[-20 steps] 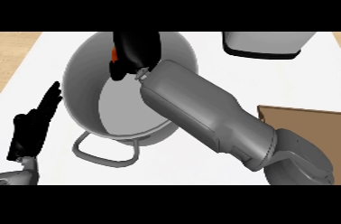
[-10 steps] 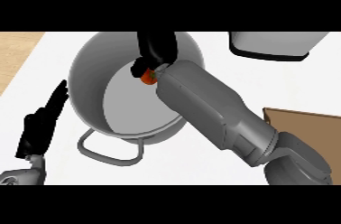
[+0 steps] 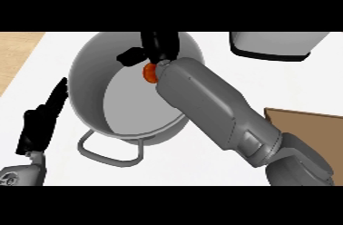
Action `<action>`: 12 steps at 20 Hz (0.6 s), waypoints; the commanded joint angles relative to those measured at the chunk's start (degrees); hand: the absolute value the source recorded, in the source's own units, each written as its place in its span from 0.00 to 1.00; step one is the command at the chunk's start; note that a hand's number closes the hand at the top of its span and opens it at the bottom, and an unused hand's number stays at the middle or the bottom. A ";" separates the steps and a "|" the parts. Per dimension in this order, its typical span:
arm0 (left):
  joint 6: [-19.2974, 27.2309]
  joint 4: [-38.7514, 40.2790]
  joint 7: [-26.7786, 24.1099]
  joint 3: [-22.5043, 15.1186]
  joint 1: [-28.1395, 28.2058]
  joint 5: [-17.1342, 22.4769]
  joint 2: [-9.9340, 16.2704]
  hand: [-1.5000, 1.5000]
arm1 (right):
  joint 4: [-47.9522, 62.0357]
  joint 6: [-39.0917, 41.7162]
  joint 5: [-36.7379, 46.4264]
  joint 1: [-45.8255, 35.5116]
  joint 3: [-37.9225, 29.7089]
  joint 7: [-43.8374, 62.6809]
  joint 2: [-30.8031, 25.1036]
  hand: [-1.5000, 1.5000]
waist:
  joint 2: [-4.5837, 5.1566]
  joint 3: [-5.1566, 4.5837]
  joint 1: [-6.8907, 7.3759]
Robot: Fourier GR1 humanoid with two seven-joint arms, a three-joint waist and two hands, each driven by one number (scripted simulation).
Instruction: Pick the tomato from the tray and place it in the pot
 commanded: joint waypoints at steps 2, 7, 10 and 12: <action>0.58 1.47 -0.64 0.46 0.47 -0.38 -0.29 0.50 | -4.43 -7.15 -8.03 2.33 -4.04 -7.42 0.00 0.00 | -0.32 -0.01 -0.75; -0.05 -0.66 0.19 1.76 3.02 0.17 0.79 0.50 | -6.92 -2.59 -17.18 4.25 -2.27 -9.92 0.00 0.00 | -1.16 -0.01 -2.49; 1.85 -1.58 1.66 1.37 2.61 -0.39 -1.14 0.50 | -6.84 -0.31 -21.09 5.19 -3.79 -14.20 0.00 0.00 | -1.24 0.01 -3.46; 3.08 0.47 -2.04 1.93 5.58 -1.71 -1.48 0.50 | -9.17 4.04 -19.62 8.51 -7.41 -16.14 -0.10 0.00 | -1.66 0.03 -5.61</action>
